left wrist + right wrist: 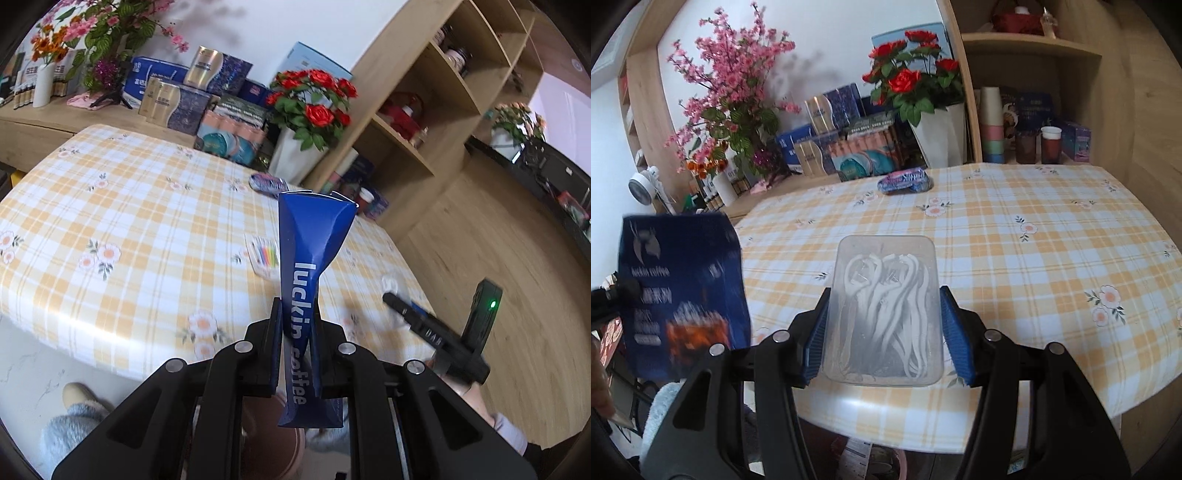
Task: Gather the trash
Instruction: 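Carry the coffee bag and floss box over the brown bin, then open both grippers over the bin to drop the bag and box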
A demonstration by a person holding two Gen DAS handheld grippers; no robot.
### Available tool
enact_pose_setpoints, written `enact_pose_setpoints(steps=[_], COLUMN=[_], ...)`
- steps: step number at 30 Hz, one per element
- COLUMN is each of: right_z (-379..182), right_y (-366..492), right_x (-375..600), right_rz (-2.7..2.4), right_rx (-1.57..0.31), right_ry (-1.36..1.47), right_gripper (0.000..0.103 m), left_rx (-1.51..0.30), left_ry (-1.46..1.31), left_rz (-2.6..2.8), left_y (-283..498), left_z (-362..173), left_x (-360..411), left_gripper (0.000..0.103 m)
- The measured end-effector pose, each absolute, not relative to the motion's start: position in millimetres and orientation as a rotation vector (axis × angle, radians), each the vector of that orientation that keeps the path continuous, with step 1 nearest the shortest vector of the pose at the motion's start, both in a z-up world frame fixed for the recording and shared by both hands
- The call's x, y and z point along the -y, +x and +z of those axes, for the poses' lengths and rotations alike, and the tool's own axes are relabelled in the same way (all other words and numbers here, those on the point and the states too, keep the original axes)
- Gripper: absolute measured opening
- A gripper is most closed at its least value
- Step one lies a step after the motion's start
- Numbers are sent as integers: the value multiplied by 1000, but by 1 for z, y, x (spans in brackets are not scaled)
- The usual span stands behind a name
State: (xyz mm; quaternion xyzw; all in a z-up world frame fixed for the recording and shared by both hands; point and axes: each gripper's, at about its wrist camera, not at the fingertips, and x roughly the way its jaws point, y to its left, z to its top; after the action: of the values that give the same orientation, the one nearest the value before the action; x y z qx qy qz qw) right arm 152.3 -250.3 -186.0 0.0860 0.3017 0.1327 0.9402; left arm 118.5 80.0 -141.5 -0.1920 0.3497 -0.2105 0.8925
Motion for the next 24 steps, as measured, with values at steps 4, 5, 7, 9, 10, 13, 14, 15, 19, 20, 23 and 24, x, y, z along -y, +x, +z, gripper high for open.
enact_pose_setpoints(steps=[4, 5, 7, 9, 10, 13, 14, 15, 19, 20, 23, 24], right_z=[-180, -179, -177, -177, -177, -181, -181, -182, -183, -182, -181, -182], right_y=[134, 130, 123, 114, 111, 103, 102, 100, 96, 95, 94, 93], right_x=[247, 247, 247, 246, 246, 245, 244, 243, 241, 241, 241, 241], right_rz=[270, 269, 273, 276, 278, 285, 287, 289, 295, 296, 301, 302], right_rx=[-599, -597, -590, -579, -578, -582, -583, -585, -589, -588, -587, -588], right_ry=[162, 158, 159, 158, 158, 162, 162, 159, 152, 151, 150, 148], right_gripper=[57, 57, 57, 57, 57, 57, 57, 57, 57, 57, 57, 57], left_rx=[-747, -751, -761, -773, -783, -818, -833, -844, -894, -900, -924, -932], left_ry=[-390, -393, -385, -367, -362, -360, -361, -361, -359, -359, -374, -378], left_rz=[-438, -441, -447, -452, -454, -452, -450, -448, -448, -448, -448, -454], left_y=[100, 97, 88, 82, 79, 72, 70, 69, 67, 67, 69, 69], left_z=[-149, -151, -157, -162, -165, -179, -185, -189, -207, -209, -219, -222], left_x=[-75, -75, -72, -68, -67, -64, -64, -62, -58, -57, -53, -52], left_gripper=[13, 13, 13, 13, 13, 13, 13, 13, 13, 13, 14, 14])
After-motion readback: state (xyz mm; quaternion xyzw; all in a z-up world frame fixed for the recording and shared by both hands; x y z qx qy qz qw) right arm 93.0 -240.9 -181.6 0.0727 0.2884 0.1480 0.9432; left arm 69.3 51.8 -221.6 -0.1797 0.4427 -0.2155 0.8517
